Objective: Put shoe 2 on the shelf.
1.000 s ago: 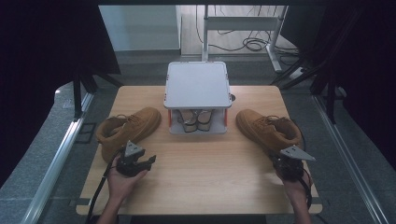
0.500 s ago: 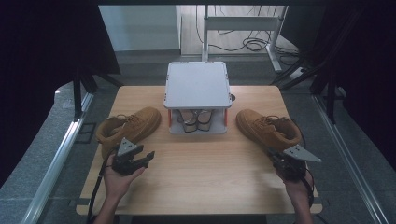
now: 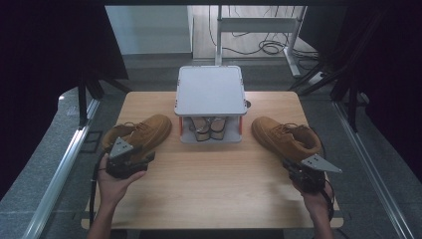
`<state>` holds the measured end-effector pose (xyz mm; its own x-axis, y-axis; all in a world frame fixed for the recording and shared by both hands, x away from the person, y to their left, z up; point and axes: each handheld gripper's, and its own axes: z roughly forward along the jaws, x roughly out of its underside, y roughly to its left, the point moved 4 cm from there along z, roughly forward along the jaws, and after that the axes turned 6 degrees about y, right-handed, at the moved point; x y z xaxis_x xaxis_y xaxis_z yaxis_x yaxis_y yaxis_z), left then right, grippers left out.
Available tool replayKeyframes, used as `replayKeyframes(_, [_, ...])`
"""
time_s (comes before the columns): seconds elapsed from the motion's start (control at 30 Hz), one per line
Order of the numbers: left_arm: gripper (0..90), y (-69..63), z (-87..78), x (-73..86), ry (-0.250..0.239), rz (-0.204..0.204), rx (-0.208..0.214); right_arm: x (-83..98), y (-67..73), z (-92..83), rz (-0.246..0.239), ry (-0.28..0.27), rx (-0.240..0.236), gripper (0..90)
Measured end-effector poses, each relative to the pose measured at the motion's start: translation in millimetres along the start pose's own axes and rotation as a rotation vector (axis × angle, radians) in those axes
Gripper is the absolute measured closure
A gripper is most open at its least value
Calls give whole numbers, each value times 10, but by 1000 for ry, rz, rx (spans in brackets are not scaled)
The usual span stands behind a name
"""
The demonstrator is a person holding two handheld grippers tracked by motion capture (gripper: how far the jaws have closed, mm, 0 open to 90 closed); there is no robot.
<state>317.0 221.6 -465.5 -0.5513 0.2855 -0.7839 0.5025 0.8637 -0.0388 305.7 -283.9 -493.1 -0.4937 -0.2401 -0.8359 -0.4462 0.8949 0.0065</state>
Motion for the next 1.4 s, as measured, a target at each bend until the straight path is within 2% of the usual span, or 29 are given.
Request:
replayKeyframes(0.1, [421,63,-83,-75,-10,2,16,5,4,9,0,2,-4,809])
replayKeyframes(0.33, [407,296,-217,-203,-22,-15,-15,17,4,27,4,7,-7,803])
replayKeyframes(0.8, [395,759,-264,-326,-22,-56,-36,37,-4,55,6,17,-11,768])
replayKeyframes(0.87, [393,847,-260,-329,-15,-65,-53,37,-2,60,4,19,-10,768])
replayKeyframes(0.93, [395,975,-262,-328,-14,-87,-94,43,-4,70,3,22,-8,768])
replayKeyframes(1.03, [396,1155,-251,-318,5,-108,-116,51,-8,78,5,24,-8,767])
replayKeyframes(1.17, [399,1305,-206,-272,53,-116,-116,50,-4,78,5,24,-8,764])
replayKeyframes(1.4, [453,1395,-106,-165,109,-137,-94,63,4,103,2,31,-11,758])
